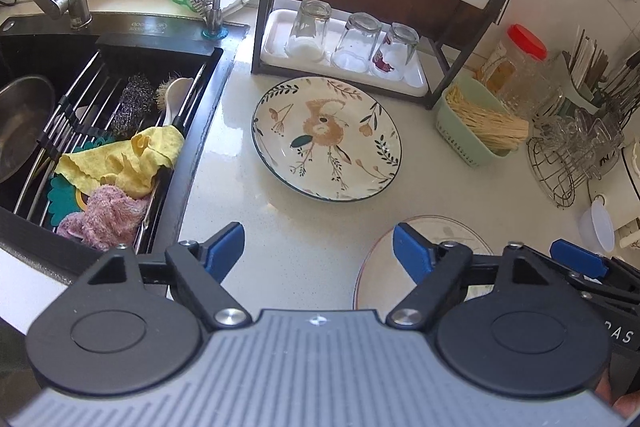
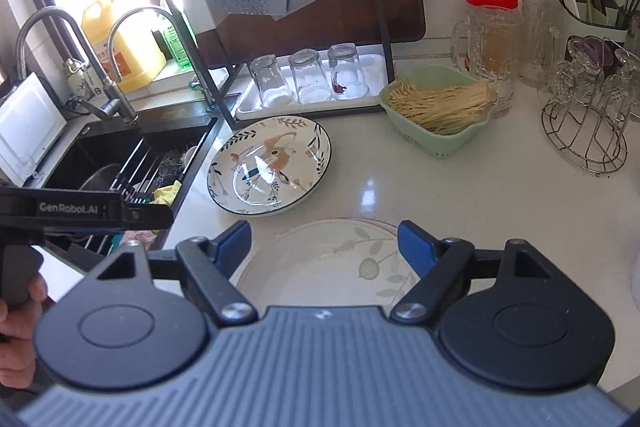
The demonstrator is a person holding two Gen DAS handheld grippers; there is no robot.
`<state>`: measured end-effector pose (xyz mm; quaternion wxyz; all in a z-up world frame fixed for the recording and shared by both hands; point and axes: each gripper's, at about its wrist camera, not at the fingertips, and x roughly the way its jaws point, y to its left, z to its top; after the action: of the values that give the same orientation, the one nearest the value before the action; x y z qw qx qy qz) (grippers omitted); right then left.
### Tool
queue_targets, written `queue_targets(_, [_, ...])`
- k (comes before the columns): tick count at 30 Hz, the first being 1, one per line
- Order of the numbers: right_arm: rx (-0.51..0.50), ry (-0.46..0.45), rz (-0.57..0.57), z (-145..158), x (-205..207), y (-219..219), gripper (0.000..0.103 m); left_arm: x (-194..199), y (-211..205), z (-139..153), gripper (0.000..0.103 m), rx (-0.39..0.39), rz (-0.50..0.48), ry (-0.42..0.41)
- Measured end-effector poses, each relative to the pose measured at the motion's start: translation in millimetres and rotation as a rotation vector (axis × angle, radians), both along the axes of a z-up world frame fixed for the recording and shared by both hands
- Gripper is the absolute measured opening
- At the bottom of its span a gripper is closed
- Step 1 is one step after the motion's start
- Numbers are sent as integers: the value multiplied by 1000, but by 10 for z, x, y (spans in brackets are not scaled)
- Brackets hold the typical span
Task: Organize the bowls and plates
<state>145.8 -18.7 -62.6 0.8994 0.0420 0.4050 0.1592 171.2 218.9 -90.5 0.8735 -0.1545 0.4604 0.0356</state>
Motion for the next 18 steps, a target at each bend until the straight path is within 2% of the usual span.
queue_targets(10, [81, 69, -33, -132, 337, 181, 81, 399, 253, -239, 85, -32, -49, 24])
queue_targets(18, [63, 120, -61, -262, 643, 357, 74, 803, 416, -516, 85, -71, -87, 64])
